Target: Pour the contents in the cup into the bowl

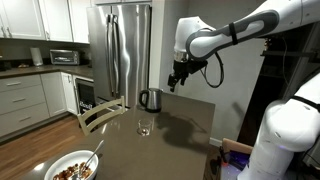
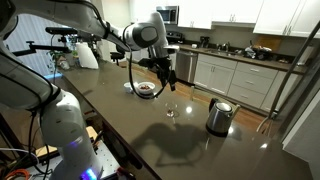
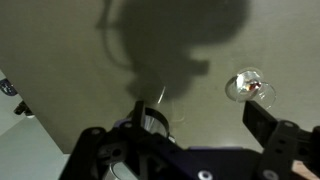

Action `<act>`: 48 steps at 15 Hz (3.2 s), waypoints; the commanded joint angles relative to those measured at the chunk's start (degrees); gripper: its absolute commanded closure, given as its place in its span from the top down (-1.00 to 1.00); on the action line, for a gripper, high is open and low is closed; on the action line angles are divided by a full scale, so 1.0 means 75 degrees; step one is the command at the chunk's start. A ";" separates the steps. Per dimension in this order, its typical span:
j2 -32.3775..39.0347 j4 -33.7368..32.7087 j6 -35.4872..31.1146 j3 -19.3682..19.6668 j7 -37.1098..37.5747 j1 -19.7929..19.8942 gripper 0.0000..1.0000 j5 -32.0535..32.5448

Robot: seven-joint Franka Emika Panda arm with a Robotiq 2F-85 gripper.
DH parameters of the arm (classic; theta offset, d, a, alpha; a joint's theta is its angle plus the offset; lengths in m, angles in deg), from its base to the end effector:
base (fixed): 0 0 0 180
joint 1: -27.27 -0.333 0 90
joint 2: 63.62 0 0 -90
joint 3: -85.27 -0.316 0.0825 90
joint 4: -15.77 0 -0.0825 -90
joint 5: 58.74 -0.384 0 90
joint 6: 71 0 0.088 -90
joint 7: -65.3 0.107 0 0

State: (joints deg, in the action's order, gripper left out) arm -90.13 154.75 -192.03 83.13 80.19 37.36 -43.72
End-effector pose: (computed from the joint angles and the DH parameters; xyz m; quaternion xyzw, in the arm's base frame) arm 0.4171 -0.0694 0.4909 0.9796 -0.1392 0.0806 0.1204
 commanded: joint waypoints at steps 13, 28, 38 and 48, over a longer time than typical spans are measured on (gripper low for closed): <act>0.2705 -0.0050 -0.3339 0.0764 0.0173 -0.0929 1.00 -0.5137; 0.4391 -0.1095 -0.3129 0.0414 0.1453 -0.1353 1.00 -0.2211; 0.4721 -0.1354 -0.3161 0.0803 0.0369 -0.0883 1.00 -0.3409; 0.5191 -0.1479 -0.3231 0.0823 -0.0229 -0.0712 0.66 -0.3973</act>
State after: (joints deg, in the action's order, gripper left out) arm -53.17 145.24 -215.94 89.96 81.15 31.58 -71.34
